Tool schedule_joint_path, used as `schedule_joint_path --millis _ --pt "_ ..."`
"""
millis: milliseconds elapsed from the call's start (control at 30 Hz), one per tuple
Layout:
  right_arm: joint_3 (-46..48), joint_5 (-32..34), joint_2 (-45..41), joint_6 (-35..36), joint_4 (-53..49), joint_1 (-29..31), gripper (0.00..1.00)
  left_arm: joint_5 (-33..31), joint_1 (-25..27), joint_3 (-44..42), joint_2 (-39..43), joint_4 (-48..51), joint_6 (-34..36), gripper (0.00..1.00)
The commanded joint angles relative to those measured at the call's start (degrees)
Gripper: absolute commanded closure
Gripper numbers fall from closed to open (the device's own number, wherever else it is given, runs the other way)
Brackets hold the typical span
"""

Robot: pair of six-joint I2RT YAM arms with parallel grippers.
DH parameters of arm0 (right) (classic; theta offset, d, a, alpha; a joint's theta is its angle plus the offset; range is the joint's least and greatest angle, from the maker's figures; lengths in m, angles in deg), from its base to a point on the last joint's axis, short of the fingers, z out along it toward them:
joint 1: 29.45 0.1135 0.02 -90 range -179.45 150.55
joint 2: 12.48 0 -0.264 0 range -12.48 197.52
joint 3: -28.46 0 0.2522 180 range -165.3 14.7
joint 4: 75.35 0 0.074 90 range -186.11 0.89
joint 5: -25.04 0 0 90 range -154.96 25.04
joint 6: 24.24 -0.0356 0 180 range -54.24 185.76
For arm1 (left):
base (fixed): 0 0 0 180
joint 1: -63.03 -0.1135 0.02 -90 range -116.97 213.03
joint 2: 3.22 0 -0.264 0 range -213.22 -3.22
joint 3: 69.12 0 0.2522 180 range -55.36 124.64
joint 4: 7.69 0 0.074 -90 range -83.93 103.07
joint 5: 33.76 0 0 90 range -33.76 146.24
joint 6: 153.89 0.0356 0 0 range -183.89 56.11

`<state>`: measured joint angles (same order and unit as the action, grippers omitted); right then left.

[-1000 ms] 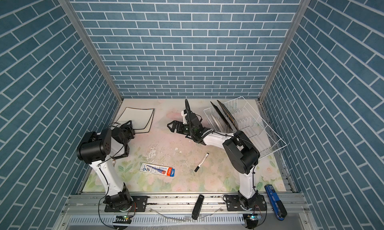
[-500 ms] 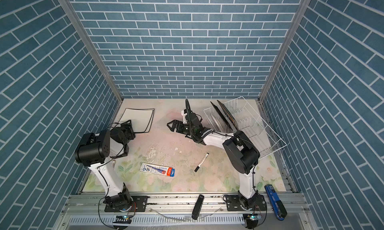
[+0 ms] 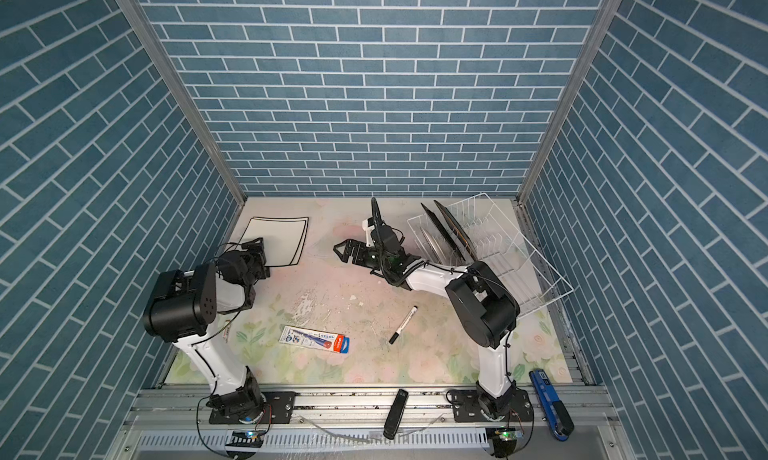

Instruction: Unload the plates from the dish rack

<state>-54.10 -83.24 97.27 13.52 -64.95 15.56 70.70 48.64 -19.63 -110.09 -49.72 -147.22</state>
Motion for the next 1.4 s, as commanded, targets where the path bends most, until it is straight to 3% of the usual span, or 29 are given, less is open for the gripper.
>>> schedule_joint_path --millis 0,333,833,1367 --pt "0.97 -0.45 -1.82 -1.54 1.70 0.33 0.01 1.01 -0.11 1.56 2.01 5.18 3.11 0.06" --pt "2.54 0.00 -2.95 -1.55 2.94 0.27 0.01 2.34 0.09 4.09 5.39 16.94 9.70 0.01" --pt "4.77 0.60 -4.37 -1.58 4.19 0.34 0.01 3.10 0.55 7.38 4.74 23.33 12.57 0.00" --pt "5.29 0.71 -4.11 -1.87 5.24 0.33 0.01 -0.22 1.41 8.30 4.65 29.13 12.34 0.00"
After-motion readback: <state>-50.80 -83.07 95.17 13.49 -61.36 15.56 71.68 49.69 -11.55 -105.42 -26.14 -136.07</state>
